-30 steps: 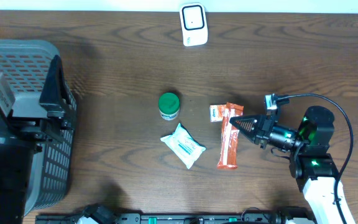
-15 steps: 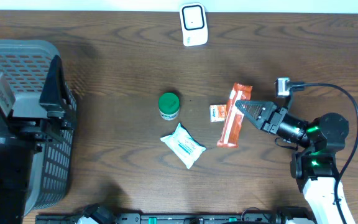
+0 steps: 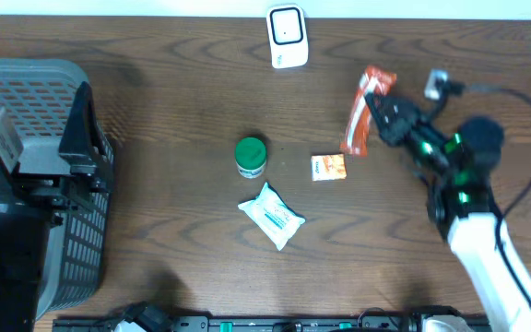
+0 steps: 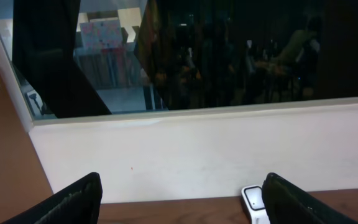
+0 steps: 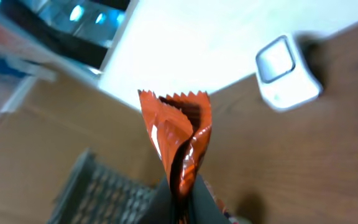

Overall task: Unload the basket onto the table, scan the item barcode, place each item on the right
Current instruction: 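Carry the chocolate bar up to the scanner with the right gripper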

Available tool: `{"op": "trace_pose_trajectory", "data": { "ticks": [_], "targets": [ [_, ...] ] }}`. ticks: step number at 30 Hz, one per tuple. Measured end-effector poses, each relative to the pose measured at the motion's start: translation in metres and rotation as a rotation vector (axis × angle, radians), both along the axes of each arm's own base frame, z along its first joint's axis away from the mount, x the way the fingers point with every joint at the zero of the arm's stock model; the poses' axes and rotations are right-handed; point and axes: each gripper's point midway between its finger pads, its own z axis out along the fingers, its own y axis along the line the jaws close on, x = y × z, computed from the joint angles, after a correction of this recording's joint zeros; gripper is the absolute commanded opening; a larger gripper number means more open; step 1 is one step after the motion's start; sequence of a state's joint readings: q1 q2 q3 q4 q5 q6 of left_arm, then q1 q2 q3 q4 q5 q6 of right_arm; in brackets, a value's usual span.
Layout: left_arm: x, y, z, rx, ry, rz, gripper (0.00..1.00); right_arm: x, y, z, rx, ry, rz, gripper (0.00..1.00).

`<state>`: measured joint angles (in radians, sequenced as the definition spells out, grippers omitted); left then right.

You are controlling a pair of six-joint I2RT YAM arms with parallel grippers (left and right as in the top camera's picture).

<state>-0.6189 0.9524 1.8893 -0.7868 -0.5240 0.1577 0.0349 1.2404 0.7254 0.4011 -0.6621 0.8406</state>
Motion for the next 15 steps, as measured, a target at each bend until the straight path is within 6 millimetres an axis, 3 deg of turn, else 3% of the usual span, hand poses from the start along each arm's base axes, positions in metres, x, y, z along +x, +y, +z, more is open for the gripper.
{"op": "trace_pose_trajectory", "data": {
  "ticks": [8, 12, 15],
  "targets": [
    [0.000, 0.000, 0.000, 0.000, 0.000, 0.000, 0.82, 0.086, 0.050, 0.024, -0.449, -0.101, -0.114, 0.02],
    [0.000, 0.000, 0.000, 0.001, 0.001, 0.003, 0.82, 0.135, 0.066, 0.046, -0.661, -0.227, -0.282, 0.01],
    [0.000, 0.000, 0.000, 0.000, 0.001, 0.003, 0.82, 0.166, 0.073, 0.046, -0.799, -0.301, -0.400, 0.02]
  ]
}}
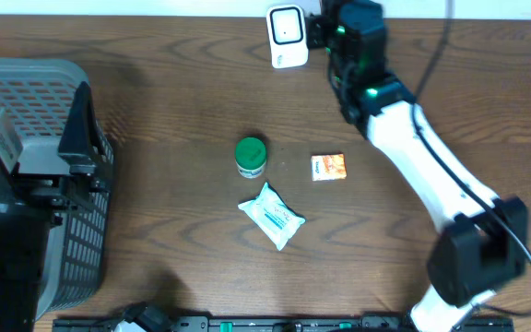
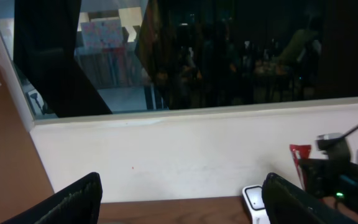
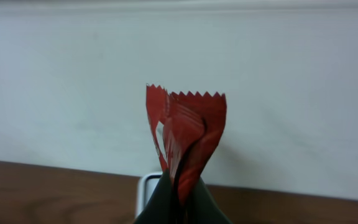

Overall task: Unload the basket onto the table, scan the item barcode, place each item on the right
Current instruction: 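Carry the chocolate bar up to the scanner with the right gripper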

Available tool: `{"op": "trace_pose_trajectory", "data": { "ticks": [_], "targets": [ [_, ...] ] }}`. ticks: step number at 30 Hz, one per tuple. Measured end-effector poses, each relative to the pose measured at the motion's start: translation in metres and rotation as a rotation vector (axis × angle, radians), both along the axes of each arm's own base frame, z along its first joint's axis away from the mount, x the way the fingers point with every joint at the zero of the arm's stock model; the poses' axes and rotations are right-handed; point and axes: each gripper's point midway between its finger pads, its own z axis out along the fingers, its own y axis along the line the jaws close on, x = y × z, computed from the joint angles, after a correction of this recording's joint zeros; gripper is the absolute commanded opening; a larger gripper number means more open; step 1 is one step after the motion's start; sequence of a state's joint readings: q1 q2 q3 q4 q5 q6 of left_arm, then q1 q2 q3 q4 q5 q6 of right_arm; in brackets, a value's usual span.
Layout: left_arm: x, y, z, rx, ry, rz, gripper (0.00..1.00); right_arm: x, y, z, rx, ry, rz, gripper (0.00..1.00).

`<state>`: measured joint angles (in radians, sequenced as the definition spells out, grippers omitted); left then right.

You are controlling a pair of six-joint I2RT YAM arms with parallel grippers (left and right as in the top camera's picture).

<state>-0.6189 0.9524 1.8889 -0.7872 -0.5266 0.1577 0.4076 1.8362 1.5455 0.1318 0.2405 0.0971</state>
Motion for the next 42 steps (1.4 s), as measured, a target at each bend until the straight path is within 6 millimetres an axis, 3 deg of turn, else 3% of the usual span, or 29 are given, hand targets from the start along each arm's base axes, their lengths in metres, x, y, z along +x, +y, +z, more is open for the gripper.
{"op": "trace_pose_trajectory", "data": {
  "ticks": [4, 6, 8, 16, 21, 25, 30, 42],
  "targets": [
    [0.000, 0.000, 0.000, 0.001, 0.001, 0.000, 0.82, 0.032, 0.005, -0.016, -0.102, -0.062, -0.072, 0.02],
    [0.000, 0.000, 0.000, 0.001, 0.001, 0.000, 0.82, 0.049, 0.005, -0.039, -0.159, -0.069, -0.108, 0.02],
    [0.000, 0.000, 0.000, 0.001, 0.001, 0.000, 0.82, 0.061, 0.007, -0.047, -0.173, -0.100, -0.127, 0.02],
    [0.000, 0.000, -0.001, 0.001, 0.002, 0.000, 0.82, 0.100, 0.025, -0.059, -0.211, -0.201, -0.129, 0.01],
    [0.000, 0.000, -0.001, 0.001, 0.002, 0.000, 0.82, 0.119, 0.048, -0.085, -0.299, -0.217, -0.091, 0.01],
    [0.000, 0.000, -0.001, 0.001, 0.002, 0.000, 0.82, 0.124, 0.072, -0.121, -0.400, -0.200, -0.045, 0.01],
    [0.000, 0.000, 0.000, 0.001, 0.001, 0.000, 0.82, 0.116, 0.101, -0.163, -0.519, -0.160, 0.025, 0.01],
    [0.000, 0.000, -0.001, 0.001, 0.002, 0.000, 0.82, 0.105, 0.115, -0.188, -0.660, -0.082, 0.063, 0.01]
  ]
}}
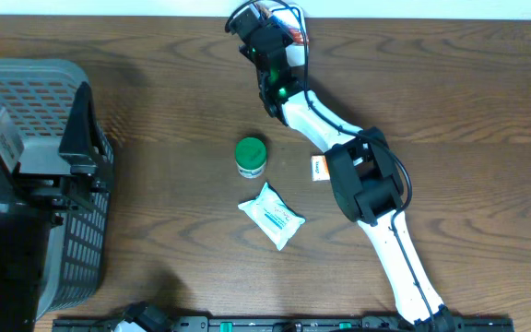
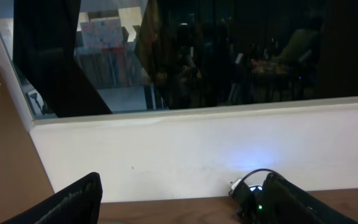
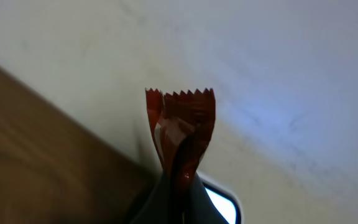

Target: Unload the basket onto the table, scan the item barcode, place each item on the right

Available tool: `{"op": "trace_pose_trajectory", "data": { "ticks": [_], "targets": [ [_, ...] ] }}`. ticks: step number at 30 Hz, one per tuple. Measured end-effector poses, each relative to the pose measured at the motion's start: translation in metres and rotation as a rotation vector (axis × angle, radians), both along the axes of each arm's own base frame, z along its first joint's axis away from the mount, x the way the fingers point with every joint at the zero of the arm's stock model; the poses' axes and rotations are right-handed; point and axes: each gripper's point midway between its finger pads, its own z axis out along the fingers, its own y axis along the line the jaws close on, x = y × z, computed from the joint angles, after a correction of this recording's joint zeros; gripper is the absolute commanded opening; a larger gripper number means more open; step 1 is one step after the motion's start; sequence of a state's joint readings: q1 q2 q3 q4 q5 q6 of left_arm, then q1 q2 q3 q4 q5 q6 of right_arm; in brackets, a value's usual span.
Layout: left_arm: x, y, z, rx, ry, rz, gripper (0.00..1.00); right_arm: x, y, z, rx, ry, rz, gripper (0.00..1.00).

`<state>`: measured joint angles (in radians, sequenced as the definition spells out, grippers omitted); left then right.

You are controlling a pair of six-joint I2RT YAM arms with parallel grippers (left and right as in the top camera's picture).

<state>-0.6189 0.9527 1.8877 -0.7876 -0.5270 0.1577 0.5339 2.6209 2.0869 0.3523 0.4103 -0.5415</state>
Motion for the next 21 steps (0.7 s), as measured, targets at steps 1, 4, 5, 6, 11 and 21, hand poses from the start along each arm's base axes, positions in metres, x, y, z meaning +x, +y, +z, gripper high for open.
{"op": "trace_pose_trajectory", "data": {
  "ticks": [1, 4, 5, 6, 11, 21],
  "targets": [
    [0.000, 0.000, 0.000, 0.000, 0.000, 0.000, 0.82, -0.002, 0.001, -0.006, -0.019, 0.024, -0.005, 0.01],
    [0.000, 0.000, 0.000, 0.000, 0.000, 0.000, 0.82, -0.014, 0.000, -0.033, -0.110, 0.131, -0.038, 0.01],
    [0.000, 0.000, 0.000, 0.000, 0.001, 0.000, 0.82, -0.020, -0.001, -0.043, -0.145, 0.172, -0.049, 0.01],
    [0.000, 0.000, 0.000, 0.000, 0.000, 0.000, 0.82, -0.026, -0.004, -0.053, -0.188, 0.214, -0.067, 0.01],
    [0.000, 0.000, 0.000, 0.000, 0.001, 0.000, 0.82, -0.058, -0.022, -0.068, -0.365, 0.381, -0.129, 0.01],
    [0.000, 0.000, 0.000, 0.000, 0.001, 0.000, 0.82, -0.118, -0.139, 0.084, -0.360, 0.503, -0.368, 0.01]
  ]
}}
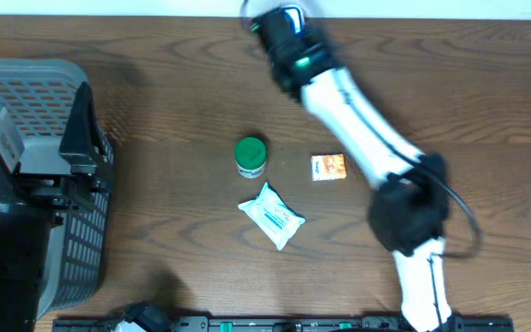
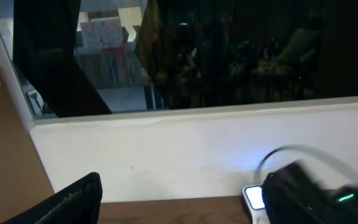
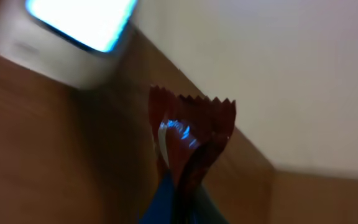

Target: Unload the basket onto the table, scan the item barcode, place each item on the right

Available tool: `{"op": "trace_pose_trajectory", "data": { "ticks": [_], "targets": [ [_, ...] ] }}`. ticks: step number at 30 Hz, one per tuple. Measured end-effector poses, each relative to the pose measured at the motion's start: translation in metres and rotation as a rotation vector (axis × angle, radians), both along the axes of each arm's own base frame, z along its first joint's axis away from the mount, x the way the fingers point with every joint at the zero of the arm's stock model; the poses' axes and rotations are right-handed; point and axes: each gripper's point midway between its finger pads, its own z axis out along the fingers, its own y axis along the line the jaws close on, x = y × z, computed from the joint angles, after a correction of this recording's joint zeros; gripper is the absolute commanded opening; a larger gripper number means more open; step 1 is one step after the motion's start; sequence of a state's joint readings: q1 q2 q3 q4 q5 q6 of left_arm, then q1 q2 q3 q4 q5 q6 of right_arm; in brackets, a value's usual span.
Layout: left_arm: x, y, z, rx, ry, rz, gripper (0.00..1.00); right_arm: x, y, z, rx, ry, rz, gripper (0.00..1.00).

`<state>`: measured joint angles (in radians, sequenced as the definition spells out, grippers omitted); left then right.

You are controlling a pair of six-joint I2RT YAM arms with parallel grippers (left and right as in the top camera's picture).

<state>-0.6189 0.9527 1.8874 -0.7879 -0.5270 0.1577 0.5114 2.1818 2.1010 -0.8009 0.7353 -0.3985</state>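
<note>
My right gripper is shut on a red foil packet with a zigzag top edge, gripped at its lower end. The white scanner sits up and to the left of the packet, its face glowing blue-white, and blue light glints on the foil. From overhead the right arm reaches to the table's back edge and covers the scanner, blurred. My left gripper is open with nothing in it, raised at the far left and facing the back wall; the lit scanner shows beside its right finger.
A green-lidded jar, a small orange box and a white wipes packet lie mid-table. A grey basket stands at the left edge. A white wall runs behind the table's back edge.
The right gripper, still holding the packet, has shifted from the scanner's left side to right by its lit face, which now shows in the wrist view. The left gripper has not moved.
The right gripper held the red packet over the right of the table. Then it was at the back edge just right of the scanner, then over the scanner's left side facing the wall. Now the packet is close to the glowing scanner face.
</note>
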Motion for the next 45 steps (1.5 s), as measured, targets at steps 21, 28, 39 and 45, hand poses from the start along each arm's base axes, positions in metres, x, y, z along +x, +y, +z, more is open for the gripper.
{"op": "trace_pose_trajectory", "data": {
  "ticks": [21, 28, 39, 45],
  "targets": [
    [0.000, 0.000, 0.000, 0.000, 0.000, 0.000, 0.82, -0.149, -0.425, -0.065, 0.150, 0.153, -1.071, 0.01],
    [0.000, 0.000, 0.000, 0.000, -0.001, 0.000, 0.82, -0.196, -0.460, -0.141, 0.234, 0.174, -1.198, 0.01],
    [0.000, 0.000, 0.000, 0.000, 0.000, 0.000, 0.82, -0.207, -0.455, -0.153, 0.293, 0.218, -1.220, 0.99],
    [0.000, 0.000, 0.000, 0.000, 0.000, 0.000, 0.82, -0.179, -0.426, -0.126, 0.461, 0.202, -1.132, 0.99]
  ]
}}
